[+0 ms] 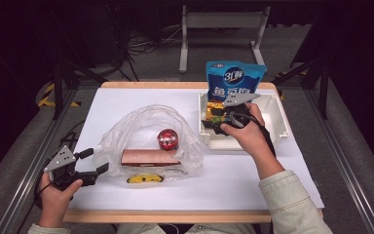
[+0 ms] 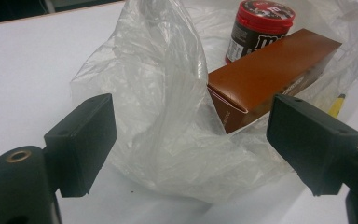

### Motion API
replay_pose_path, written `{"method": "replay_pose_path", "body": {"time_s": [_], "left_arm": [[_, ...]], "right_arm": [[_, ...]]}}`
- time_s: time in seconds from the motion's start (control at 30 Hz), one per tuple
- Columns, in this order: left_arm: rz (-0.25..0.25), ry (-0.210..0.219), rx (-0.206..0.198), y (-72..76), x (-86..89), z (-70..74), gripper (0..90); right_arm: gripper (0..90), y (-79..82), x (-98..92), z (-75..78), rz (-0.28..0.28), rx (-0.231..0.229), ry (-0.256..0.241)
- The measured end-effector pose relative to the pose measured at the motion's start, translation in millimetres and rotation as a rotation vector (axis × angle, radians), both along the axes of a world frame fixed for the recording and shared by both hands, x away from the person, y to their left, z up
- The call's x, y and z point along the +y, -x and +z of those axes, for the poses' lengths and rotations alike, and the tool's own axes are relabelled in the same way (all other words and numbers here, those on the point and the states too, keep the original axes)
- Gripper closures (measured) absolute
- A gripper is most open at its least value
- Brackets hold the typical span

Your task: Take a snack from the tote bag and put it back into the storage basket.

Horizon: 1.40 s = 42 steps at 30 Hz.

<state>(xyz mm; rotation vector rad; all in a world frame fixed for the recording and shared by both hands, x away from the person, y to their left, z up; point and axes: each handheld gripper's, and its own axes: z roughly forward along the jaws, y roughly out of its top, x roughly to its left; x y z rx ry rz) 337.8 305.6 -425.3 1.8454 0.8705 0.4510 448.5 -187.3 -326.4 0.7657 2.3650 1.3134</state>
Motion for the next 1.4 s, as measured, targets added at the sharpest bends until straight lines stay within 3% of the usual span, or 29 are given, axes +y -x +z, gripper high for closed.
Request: {"method": "replay_pose_path", "body": {"time_s": [0.3,0.6,1.4], "left_arm": [[0.007,0.01,-0.006,0.4,2.2,0.8,16.2],[0.005,0.007,-0.003,0.6,1.5,0.7,16.2],[0.002,0.001,-0.003,0.4,1.4,0.4,16.2]], "right_arm": [[31.5,8.5,19.2,14.3,0.049,0.012,-0.079],[27.7,14.5,41.1,20.0,0.107,0.022,-0.104],[24.7,19.0,86.8,22.6,0.21,0.032,-0.078]]}}
